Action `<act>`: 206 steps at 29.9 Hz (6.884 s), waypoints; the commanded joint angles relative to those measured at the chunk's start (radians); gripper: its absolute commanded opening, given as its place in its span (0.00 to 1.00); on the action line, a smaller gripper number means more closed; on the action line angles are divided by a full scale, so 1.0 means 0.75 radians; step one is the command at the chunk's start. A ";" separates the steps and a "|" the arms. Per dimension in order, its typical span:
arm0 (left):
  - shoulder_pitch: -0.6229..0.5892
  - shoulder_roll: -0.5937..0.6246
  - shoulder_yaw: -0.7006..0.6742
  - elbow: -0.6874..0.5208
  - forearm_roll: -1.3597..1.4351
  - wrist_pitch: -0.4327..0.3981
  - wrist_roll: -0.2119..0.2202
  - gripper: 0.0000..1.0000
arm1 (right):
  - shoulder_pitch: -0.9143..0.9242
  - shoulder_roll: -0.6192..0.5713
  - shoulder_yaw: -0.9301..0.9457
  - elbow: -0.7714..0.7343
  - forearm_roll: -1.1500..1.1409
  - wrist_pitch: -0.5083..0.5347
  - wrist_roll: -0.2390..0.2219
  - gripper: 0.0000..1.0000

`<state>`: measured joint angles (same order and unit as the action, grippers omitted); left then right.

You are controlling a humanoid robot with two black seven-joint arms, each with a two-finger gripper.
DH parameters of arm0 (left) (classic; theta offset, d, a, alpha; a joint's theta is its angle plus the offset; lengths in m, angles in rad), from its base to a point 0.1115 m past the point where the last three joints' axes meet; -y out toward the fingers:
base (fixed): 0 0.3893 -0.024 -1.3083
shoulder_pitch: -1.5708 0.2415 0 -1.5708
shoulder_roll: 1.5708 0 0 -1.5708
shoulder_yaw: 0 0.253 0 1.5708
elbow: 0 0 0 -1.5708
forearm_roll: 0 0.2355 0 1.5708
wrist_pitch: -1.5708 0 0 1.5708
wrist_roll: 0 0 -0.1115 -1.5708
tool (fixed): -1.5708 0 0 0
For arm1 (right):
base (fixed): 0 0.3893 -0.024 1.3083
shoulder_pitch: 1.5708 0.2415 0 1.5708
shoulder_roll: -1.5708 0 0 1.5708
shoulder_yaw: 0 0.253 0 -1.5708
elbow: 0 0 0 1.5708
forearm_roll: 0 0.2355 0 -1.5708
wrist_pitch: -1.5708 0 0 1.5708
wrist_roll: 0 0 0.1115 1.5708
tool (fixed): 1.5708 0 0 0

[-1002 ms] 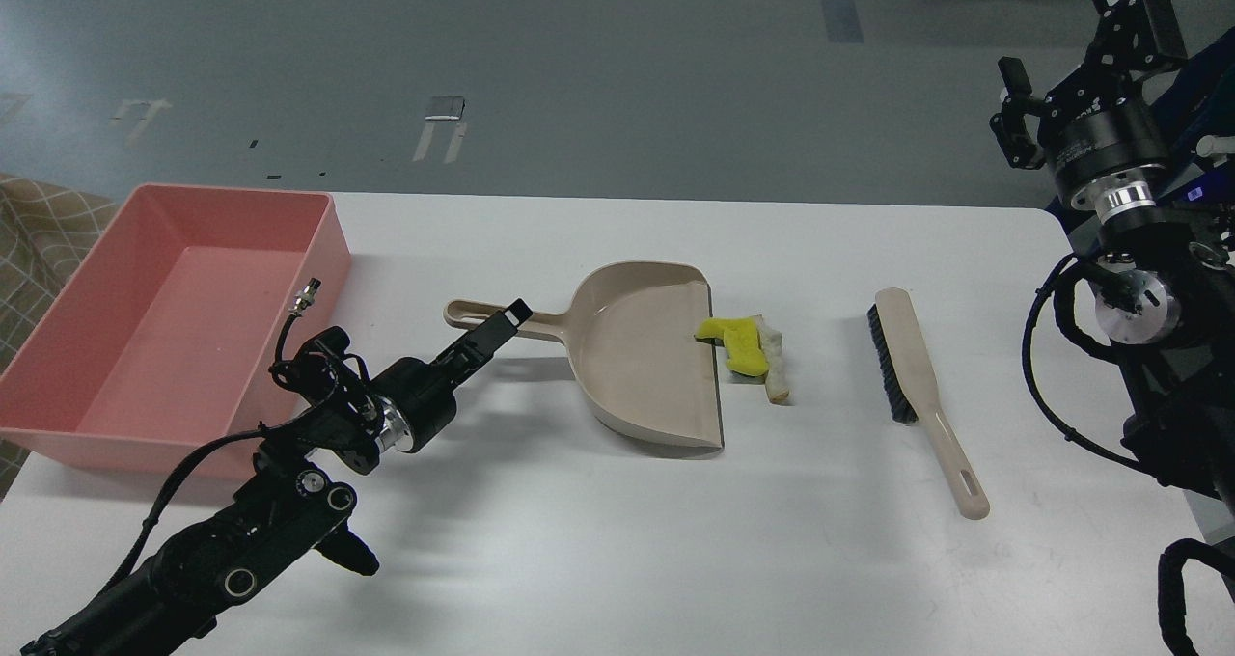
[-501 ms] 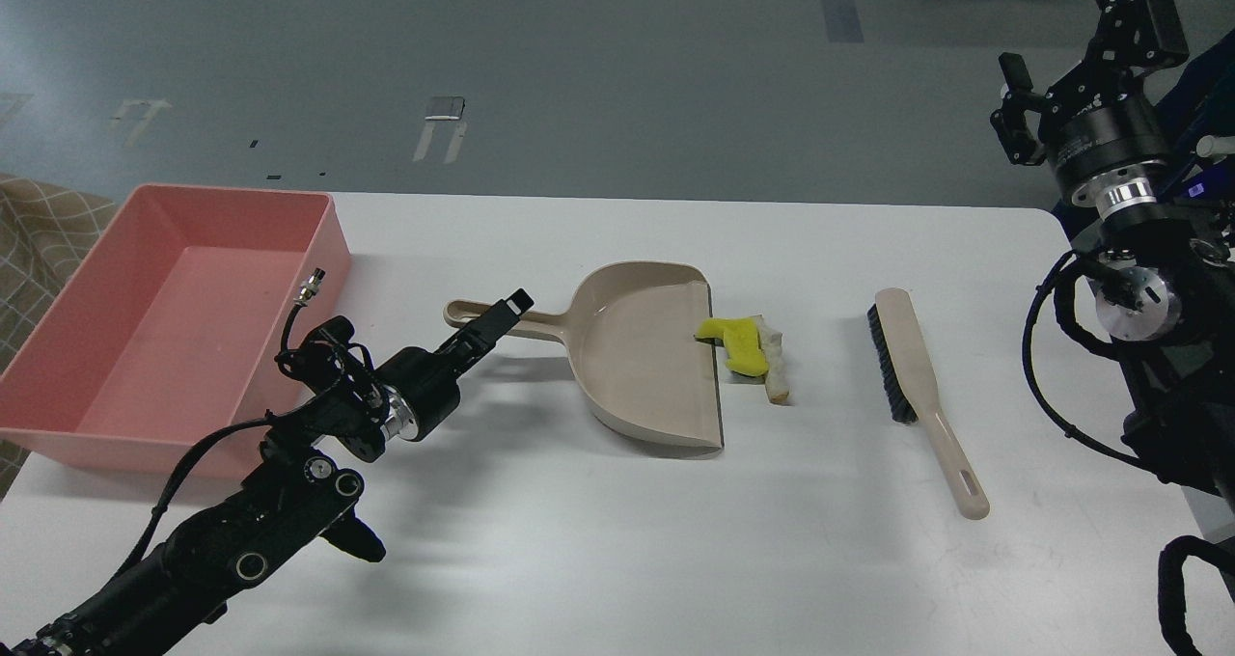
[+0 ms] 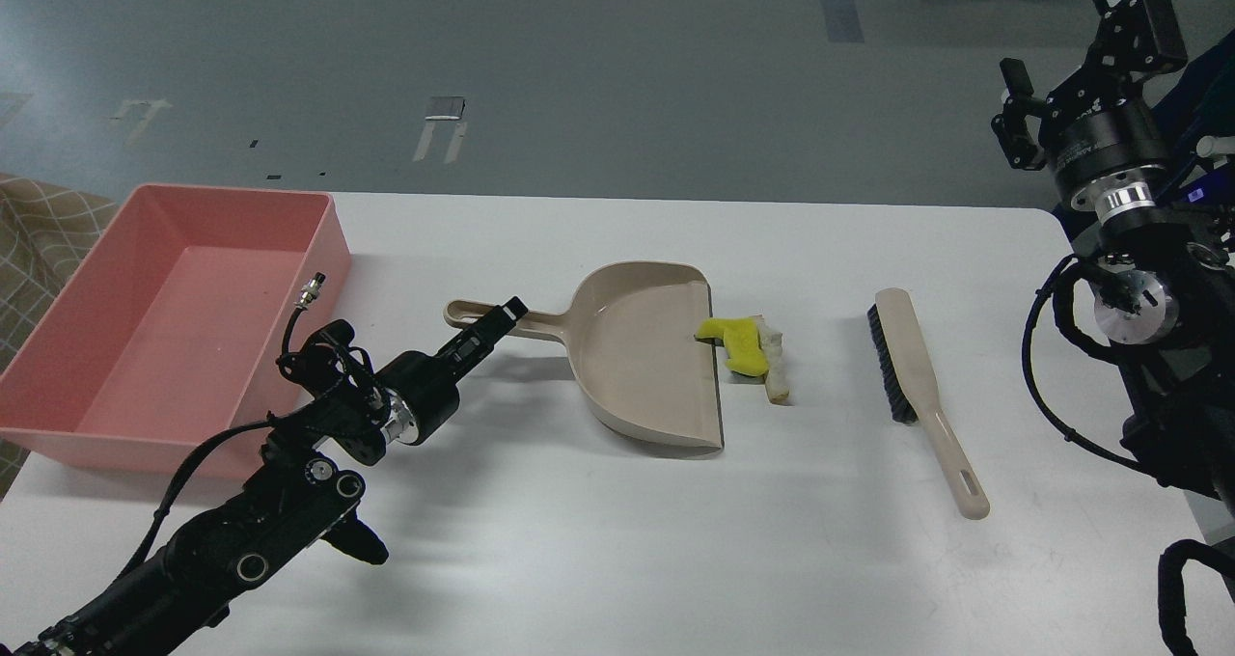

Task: Sweep and dump garbage into bin
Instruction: 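Lower the left gripper and grasp the dustpan handle, then lower the right gripper to the brush handle and grasp it, then lift the brush upright with the right gripper toward the dustpan, then sweep the brush across the dustpan toward the left gripper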

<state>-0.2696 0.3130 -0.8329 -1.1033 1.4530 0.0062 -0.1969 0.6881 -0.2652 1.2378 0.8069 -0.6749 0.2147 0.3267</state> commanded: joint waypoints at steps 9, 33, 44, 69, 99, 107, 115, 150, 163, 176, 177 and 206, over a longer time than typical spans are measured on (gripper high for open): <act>-0.017 -0.002 -0.004 -0.018 -0.017 0.000 0.001 0.00 | 0.001 -0.002 0.002 0.000 0.000 -0.002 0.000 1.00; -0.039 0.008 0.000 -0.083 -0.113 0.002 0.009 0.00 | 0.015 -0.464 -0.429 0.321 -0.023 0.002 -0.072 1.00; -0.039 0.000 -0.002 -0.083 -0.113 0.004 0.009 0.00 | -0.003 -1.235 -0.967 0.924 -0.212 0.004 -0.108 1.00; -0.039 -0.014 -0.002 -0.100 -0.115 0.002 0.009 0.00 | -0.046 -1.195 -1.348 1.004 -0.695 -0.057 -0.268 0.99; -0.037 -0.014 -0.002 -0.114 -0.115 0.002 0.011 0.00 | -0.087 -0.941 -1.350 0.904 -0.728 -0.108 -0.366 0.71; -0.037 -0.012 -0.002 -0.112 -0.115 0.004 0.011 0.00 | -0.087 -0.910 -1.348 0.906 -0.726 -0.108 -0.368 0.62; -0.039 -0.002 -0.004 -0.114 -0.115 0.004 0.011 0.00 | -0.089 -0.876 -1.350 0.906 -0.726 -0.108 -0.387 0.62; -0.039 0.000 -0.004 -0.114 -0.117 0.002 0.011 0.00 | -0.097 -0.888 -1.323 0.951 -0.702 -0.119 -0.528 0.00; -0.046 -0.008 -0.002 -0.116 -0.115 0.002 0.013 0.00 | -0.089 -0.957 -1.313 0.982 -0.704 -0.100 -0.558 0.00; -0.046 -0.012 -0.002 -0.132 -0.117 0.002 0.017 0.00 | -0.075 -0.968 -1.317 0.976 -0.567 0.061 -0.577 0.00; -0.046 -0.012 -0.002 -0.132 -0.117 0.002 0.017 0.00 | -0.075 -0.962 -1.315 0.974 -0.554 0.069 -0.575 0.00; -0.044 -0.002 -0.004 -0.132 -0.117 0.002 0.017 0.00 | 0.271 -0.516 -1.558 0.726 -0.421 0.178 -0.573 0.00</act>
<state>-0.3022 0.3130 -0.8361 -1.2029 1.3650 0.0077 -0.1842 0.8870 -0.6820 0.0772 1.3715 -0.9980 0.3467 -0.1027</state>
